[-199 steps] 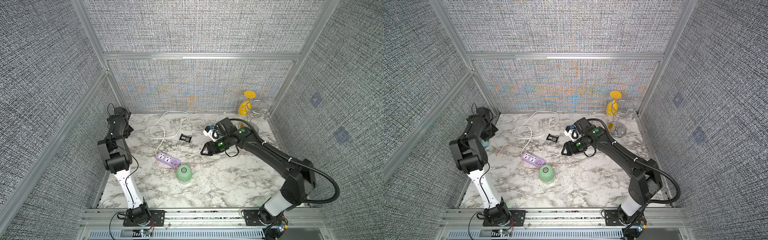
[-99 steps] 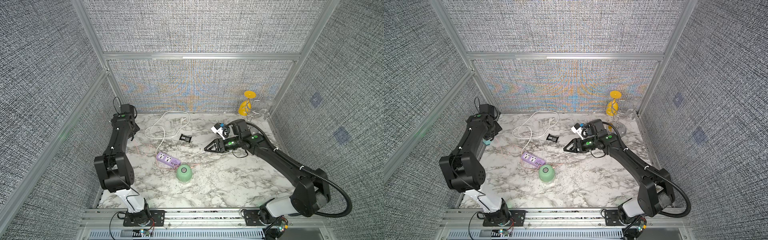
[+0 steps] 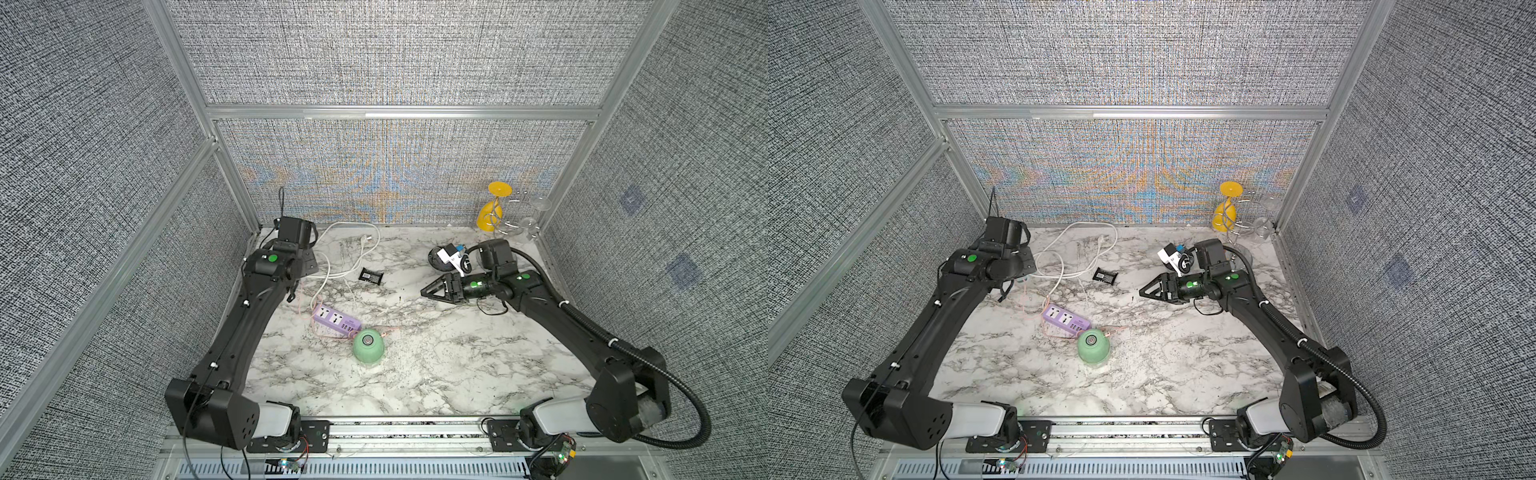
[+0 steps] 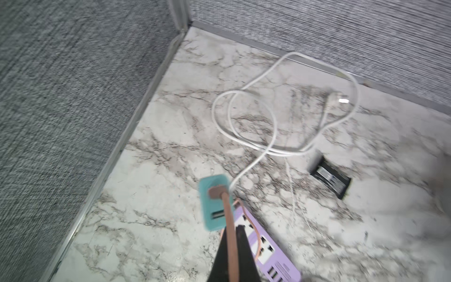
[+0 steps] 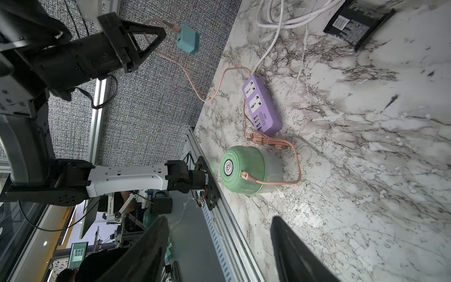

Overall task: Charge the cordless meat grinders
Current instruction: Pick up the plug from the center of the board, then place the plug at the center of the board.

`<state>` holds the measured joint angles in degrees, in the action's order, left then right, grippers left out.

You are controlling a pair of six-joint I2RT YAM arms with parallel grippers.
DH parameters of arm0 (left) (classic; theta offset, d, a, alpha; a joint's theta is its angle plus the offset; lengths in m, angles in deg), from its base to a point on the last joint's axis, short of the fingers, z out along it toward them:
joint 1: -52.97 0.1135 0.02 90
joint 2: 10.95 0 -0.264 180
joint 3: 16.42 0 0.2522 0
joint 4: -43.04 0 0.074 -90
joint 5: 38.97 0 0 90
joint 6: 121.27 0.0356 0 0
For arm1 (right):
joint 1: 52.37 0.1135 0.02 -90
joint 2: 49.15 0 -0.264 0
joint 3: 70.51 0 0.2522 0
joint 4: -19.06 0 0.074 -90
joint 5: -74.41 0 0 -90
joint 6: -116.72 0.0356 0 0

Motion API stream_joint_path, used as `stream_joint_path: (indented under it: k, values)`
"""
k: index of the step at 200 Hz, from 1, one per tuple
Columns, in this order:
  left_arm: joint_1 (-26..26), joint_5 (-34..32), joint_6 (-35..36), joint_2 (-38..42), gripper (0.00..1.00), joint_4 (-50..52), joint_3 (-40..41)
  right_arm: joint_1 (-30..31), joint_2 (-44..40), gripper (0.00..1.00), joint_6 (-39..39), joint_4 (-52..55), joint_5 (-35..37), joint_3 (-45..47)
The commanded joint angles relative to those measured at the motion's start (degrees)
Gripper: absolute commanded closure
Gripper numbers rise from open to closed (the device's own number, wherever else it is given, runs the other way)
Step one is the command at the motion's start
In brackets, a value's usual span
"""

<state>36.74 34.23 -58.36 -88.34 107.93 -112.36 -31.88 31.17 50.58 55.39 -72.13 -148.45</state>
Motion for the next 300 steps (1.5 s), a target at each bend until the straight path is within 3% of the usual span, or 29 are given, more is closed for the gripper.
stream_joint_path:
  k: [1,55,96,151,222,242,300]
  values:
    - [-2.8,7.7,2.7,2.0,1.00,-0.1,0.2,-0.9,-0.7,0.31,-0.1,1.2,1.5,0.3]
    - [-13.2,23.7,5.6,3.0,1.00,-2.6,-0.4,-4.9,-3.9,0.31,-1.8,7.3,10.0,3.1]
    - [-19.9,30.3,3.8,-1.7,1.00,-6.5,-0.6,-7.3,-8.3,0.31,-3.7,12.1,21.3,7.6]
    - [-28.5,30.2,1.9,-14.8,1.00,-9.8,-4.4,-8.6,-11.7,0.31,-4.2,14.6,26.1,14.0]
    - [-36.4,19.2,-2.7,-34.7,1.00,-6.7,-16.2,-9.4,-14.4,0.32,-3.7,14.9,27.9,20.0]
    - [-38.4,17.7,-4.3,-38.2,1.00,-6.1,-18.8,-9.7,-15.3,0.33,-3.7,15.4,28.7,21.2]
    - [-41.7,21.6,-6.8,-42.2,1.00,-7.8,-19.6,-11.6,-17.5,0.33,-2.8,15.4,31.2,24.4]
